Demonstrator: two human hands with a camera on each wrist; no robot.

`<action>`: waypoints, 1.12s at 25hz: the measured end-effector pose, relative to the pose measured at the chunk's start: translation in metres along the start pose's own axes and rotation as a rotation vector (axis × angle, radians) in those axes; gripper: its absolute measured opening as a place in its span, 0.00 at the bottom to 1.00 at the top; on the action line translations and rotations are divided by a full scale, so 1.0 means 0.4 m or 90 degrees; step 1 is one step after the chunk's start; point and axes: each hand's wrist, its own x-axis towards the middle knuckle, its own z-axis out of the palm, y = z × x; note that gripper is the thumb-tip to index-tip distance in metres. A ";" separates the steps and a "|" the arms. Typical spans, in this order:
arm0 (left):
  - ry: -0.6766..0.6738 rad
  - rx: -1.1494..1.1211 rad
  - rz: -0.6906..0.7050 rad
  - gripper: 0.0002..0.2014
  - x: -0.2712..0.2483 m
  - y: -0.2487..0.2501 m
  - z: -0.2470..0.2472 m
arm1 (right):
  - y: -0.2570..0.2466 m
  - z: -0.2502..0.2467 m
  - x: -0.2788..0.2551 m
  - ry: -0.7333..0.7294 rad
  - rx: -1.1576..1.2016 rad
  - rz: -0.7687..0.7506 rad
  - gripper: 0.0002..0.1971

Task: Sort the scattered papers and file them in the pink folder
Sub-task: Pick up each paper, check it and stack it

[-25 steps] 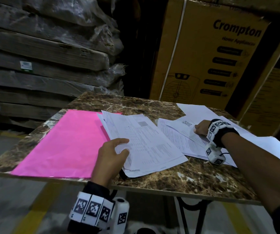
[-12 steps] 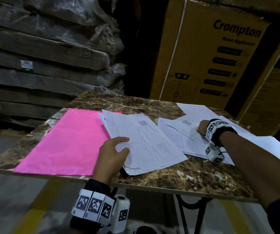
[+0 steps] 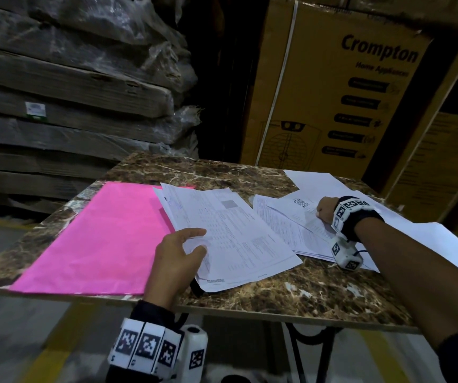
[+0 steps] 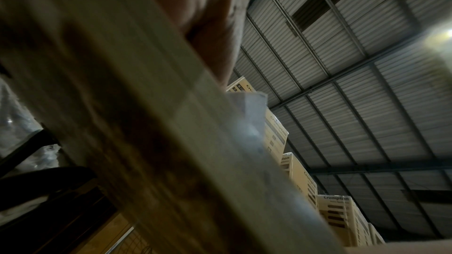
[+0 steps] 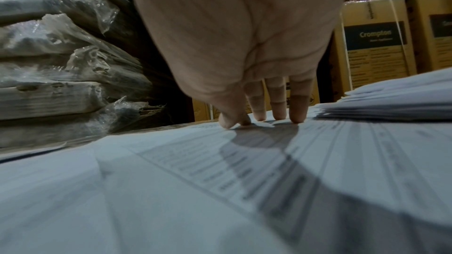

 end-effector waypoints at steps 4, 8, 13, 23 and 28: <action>-0.006 0.004 0.001 0.15 0.004 -0.007 0.000 | -0.072 -0.057 -0.109 -0.024 -0.027 0.039 0.17; -0.007 0.002 0.000 0.14 0.002 -0.004 0.000 | -0.061 -0.081 -0.105 -0.033 -0.025 0.026 0.07; -0.008 -0.003 -0.003 0.15 0.002 -0.004 0.000 | -0.025 -0.044 -0.095 -0.083 0.030 0.006 0.24; -0.011 -0.016 -0.010 0.15 -0.001 0.003 0.003 | -0.093 -0.132 -0.224 -0.194 0.062 -0.210 0.39; -0.010 -0.027 -0.007 0.18 -0.003 0.005 0.003 | -0.135 -0.144 -0.217 -0.096 0.143 -0.235 0.29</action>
